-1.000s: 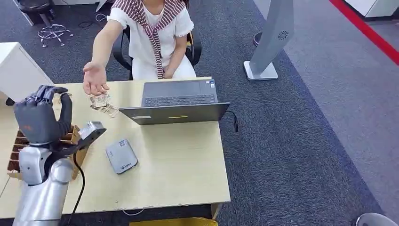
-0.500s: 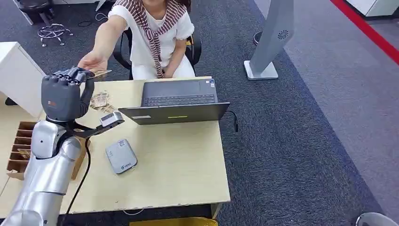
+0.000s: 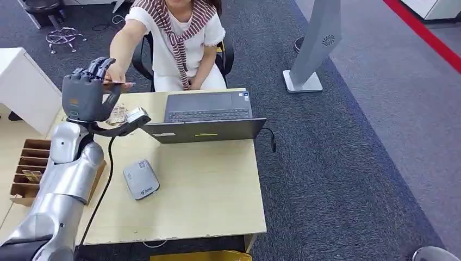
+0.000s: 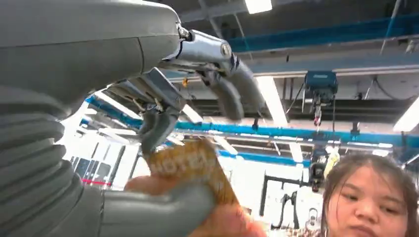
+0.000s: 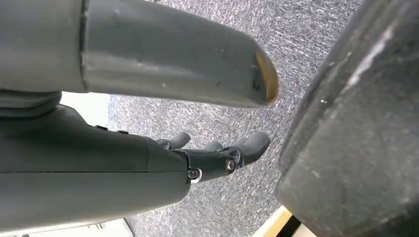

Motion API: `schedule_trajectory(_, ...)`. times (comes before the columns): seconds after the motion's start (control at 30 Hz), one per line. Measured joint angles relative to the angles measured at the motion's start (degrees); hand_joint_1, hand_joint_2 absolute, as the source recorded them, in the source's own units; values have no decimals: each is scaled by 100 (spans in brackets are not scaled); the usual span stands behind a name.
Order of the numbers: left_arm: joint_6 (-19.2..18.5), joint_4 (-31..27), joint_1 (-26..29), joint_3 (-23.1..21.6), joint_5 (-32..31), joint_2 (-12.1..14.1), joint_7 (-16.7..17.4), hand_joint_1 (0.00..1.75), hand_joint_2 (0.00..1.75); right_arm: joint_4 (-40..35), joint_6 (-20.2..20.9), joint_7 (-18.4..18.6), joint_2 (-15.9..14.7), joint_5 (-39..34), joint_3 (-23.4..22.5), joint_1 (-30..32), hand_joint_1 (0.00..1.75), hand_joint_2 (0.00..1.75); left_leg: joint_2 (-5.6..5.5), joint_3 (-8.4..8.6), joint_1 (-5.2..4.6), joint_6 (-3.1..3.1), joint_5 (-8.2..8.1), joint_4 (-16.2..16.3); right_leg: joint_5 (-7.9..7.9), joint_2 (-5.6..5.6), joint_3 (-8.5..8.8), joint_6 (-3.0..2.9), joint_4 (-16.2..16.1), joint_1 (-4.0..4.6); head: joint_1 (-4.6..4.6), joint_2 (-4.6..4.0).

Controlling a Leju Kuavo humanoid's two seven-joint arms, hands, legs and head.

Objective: Pass the card to the sensor for recognition and then transmit it.

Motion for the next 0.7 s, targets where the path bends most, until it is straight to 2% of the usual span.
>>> schedule_trajectory(0.43,4,212,-71,0,183,-13,103,0,175,22,-20,2,-2,-22,2,6,0,0,0,-5,1,-11,7,0,2,3,-4,-1,1,0,2,0)
schedule_trajectory(0.53,6,99,-12,0,264,6,-8,0,175,24,-46,4,-9,-26,4,10,0,0,0,-6,1,-11,7,0,2,2,-4,-1,1,-1,0,2)
schedule_trajectory(0.7,7,-203,149,89,489,66,-378,0,175,33,-101,15,-18,-42,4,23,0,0,0,-6,1,-11,7,0,2,2,-4,-1,1,0,0,2)
